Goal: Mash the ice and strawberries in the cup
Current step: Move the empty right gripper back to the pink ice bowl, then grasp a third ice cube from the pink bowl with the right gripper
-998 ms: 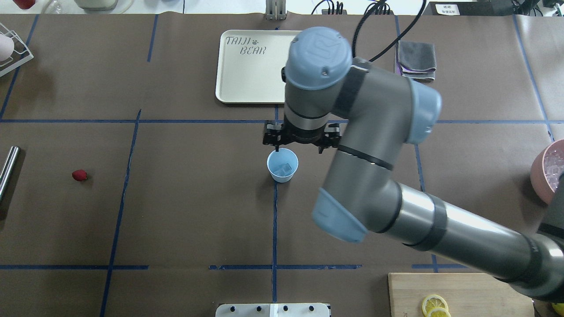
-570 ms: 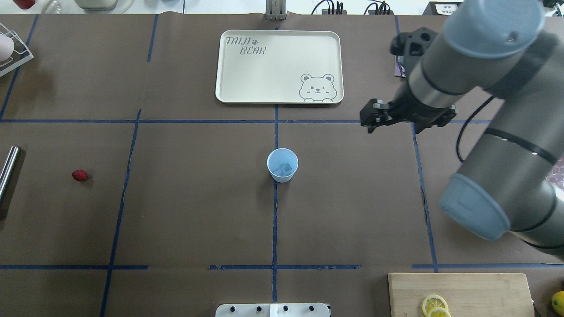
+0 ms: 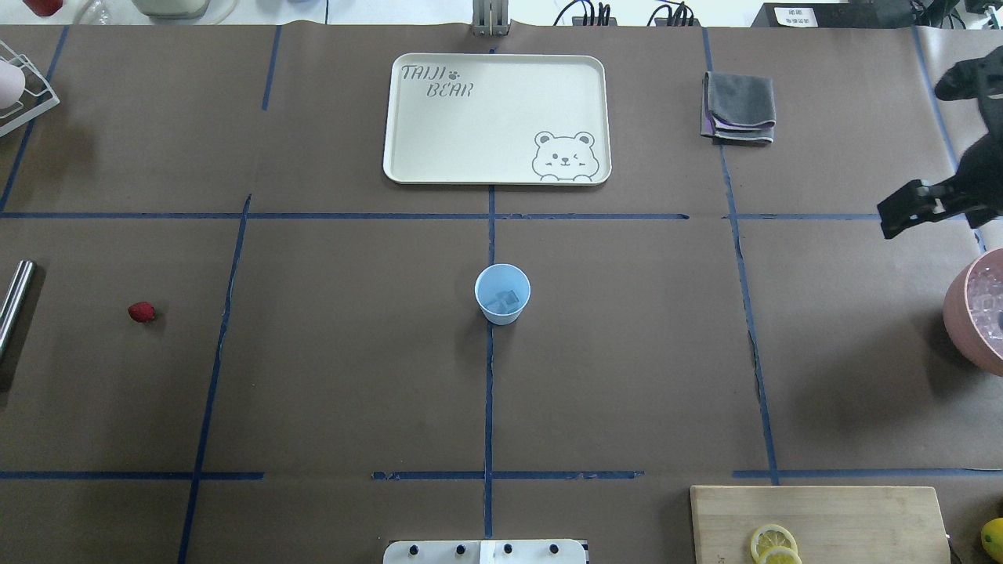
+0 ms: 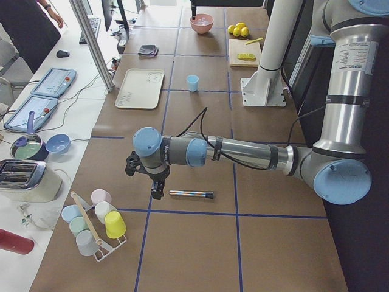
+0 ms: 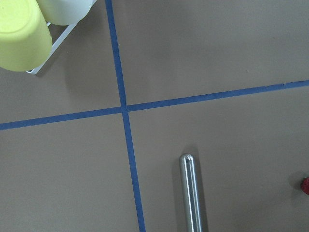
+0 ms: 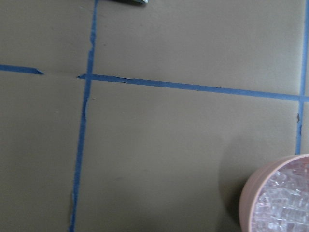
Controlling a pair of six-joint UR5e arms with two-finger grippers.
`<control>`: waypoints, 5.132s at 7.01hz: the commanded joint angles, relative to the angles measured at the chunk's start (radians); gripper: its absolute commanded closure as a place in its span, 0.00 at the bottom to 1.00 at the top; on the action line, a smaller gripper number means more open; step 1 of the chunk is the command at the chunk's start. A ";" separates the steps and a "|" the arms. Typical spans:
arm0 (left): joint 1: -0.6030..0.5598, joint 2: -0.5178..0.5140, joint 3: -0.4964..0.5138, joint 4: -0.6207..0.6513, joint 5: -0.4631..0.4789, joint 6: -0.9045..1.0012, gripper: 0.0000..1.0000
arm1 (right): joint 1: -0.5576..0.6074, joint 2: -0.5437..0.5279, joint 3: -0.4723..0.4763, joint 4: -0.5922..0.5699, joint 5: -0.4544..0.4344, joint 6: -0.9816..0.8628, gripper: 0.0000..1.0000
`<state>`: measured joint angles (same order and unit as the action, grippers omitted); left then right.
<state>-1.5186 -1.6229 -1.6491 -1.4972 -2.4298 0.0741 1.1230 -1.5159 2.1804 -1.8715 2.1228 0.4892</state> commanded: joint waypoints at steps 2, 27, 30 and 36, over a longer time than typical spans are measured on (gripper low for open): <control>0.000 0.000 -0.008 0.000 0.000 0.000 0.00 | 0.158 -0.141 -0.141 0.168 0.129 -0.290 0.01; 0.000 0.000 -0.011 0.000 -0.002 0.000 0.00 | 0.163 -0.311 -0.525 0.664 0.143 -0.403 0.32; 0.000 0.000 -0.012 0.000 -0.002 0.000 0.00 | 0.147 -0.300 -0.525 0.664 0.146 -0.396 0.36; 0.000 0.000 -0.012 0.000 -0.003 0.000 0.00 | 0.147 -0.302 -0.524 0.667 0.146 -0.399 0.37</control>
<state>-1.5187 -1.6230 -1.6600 -1.4972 -2.4317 0.0736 1.2689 -1.8142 1.6566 -1.2053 2.2698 0.0919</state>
